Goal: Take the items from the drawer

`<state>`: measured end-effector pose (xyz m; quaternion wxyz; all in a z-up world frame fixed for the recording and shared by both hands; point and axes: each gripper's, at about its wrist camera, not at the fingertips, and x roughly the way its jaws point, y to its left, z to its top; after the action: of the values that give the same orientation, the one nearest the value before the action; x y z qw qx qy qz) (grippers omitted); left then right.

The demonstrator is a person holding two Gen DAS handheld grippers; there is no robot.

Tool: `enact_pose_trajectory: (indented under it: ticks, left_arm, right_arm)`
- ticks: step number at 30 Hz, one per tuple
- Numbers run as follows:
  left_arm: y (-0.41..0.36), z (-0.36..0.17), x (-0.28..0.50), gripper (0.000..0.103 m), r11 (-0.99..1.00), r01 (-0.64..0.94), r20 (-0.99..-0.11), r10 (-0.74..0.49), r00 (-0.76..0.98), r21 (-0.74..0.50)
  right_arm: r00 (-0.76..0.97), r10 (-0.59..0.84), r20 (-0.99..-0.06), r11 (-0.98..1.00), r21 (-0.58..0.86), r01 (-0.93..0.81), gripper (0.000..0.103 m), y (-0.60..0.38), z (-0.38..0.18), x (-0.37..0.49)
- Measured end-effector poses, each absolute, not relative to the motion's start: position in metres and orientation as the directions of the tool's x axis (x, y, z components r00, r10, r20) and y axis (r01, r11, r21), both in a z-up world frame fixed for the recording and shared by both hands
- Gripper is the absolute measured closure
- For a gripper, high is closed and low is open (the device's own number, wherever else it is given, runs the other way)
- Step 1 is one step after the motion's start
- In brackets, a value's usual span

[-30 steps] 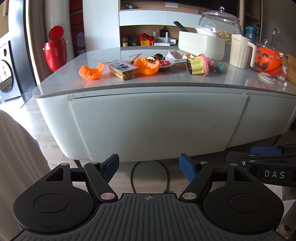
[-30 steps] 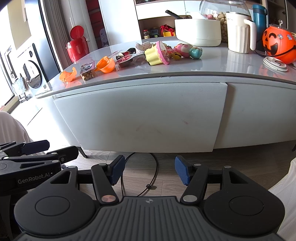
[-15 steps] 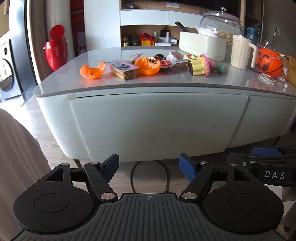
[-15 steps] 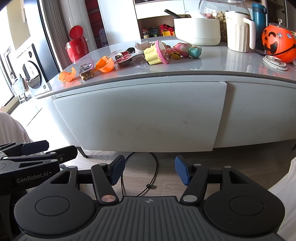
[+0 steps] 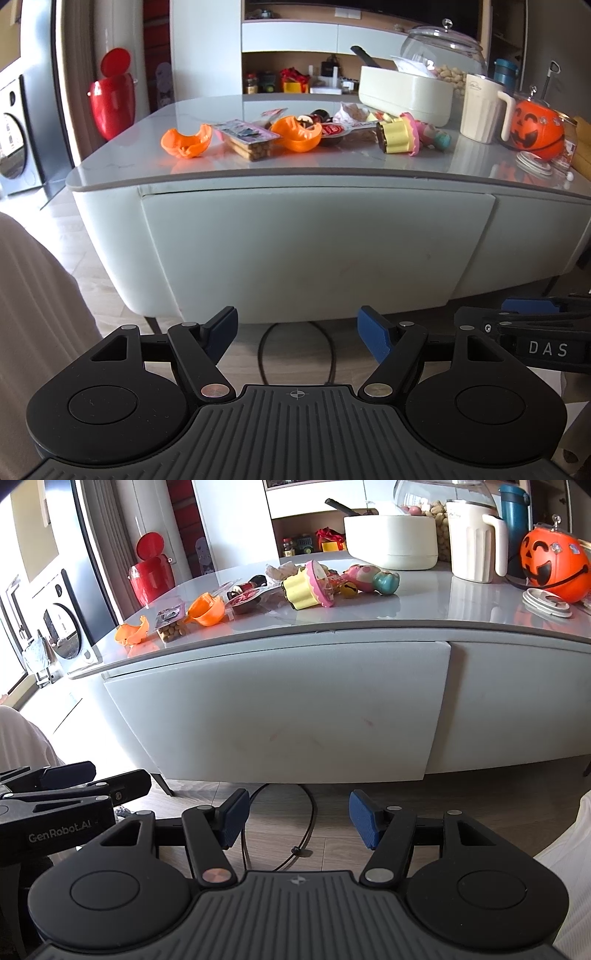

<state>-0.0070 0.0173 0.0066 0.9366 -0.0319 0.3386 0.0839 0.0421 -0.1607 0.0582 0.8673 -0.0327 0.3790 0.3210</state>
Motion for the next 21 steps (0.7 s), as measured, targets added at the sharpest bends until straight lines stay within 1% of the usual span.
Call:
enact_pose_trajectory:
  ticks: [15,21]
  left_arm:
    - [0.0158,0.0062,-0.0067,0.026,0.982,-0.187,-0.638,0.138,0.758,-0.009]
    - [0.0142,0.0090,-0.0071,0.028,0.983,-0.185,-0.630,0.129,0.766,-0.023]
  right_arm:
    - [0.507,0.525,-0.684,0.800,0.193,-0.568,0.042,-0.1594,0.0582,0.0404]
    - [0.512,0.532,-0.675,0.802,0.207,-0.560,0.042,-0.1616,0.0603,0.0404]
